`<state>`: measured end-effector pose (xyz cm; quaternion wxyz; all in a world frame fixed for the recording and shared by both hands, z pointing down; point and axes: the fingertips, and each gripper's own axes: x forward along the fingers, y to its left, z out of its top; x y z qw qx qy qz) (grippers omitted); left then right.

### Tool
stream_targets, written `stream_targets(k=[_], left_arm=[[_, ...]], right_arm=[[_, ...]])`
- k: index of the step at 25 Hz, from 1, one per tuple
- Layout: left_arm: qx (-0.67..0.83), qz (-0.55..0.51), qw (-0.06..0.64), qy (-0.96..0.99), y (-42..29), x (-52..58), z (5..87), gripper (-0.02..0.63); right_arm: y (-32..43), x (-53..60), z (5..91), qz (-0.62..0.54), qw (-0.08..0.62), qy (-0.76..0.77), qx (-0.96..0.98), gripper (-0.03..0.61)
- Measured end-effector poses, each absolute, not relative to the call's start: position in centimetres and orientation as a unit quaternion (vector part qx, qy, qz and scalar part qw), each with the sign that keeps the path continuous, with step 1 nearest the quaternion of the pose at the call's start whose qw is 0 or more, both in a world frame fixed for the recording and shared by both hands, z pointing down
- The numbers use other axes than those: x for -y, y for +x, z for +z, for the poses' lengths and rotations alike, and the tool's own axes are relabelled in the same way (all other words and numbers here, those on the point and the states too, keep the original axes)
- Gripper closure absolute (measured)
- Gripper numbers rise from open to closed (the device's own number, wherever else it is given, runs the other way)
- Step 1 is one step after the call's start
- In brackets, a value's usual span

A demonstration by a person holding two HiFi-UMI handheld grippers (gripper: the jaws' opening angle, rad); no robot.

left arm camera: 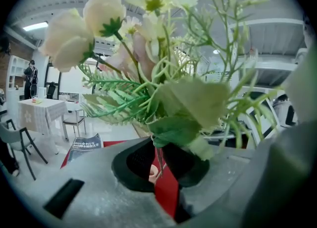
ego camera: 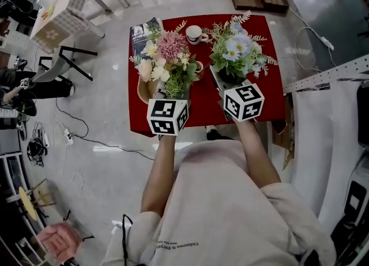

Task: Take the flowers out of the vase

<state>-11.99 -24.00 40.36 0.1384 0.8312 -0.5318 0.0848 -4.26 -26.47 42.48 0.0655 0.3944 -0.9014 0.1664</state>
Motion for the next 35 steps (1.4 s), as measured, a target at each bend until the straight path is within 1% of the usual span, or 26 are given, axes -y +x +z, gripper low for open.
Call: stream_targets(k=[15,22,35], left_arm=[[0.524,0.092,0.166,0.830,-11.2,21.8,44.0,0.560],[0.515,0.090,0.180,0.833,-11.3,21.4,44.7,0.578],[0.508,0.087,0.201,0.833,-10.7,19.2,46.8,0.580]], right_arm=[[-3.5,23.5,47.2,0.186,0.099,0.402,0.891,0.565],[-3.6,23.0,47.6,0.190,0.112,0.406,0.887,0.567],[-3.0,21.1,49.2,0.202,0.127,0.407,0.881,0.568]])
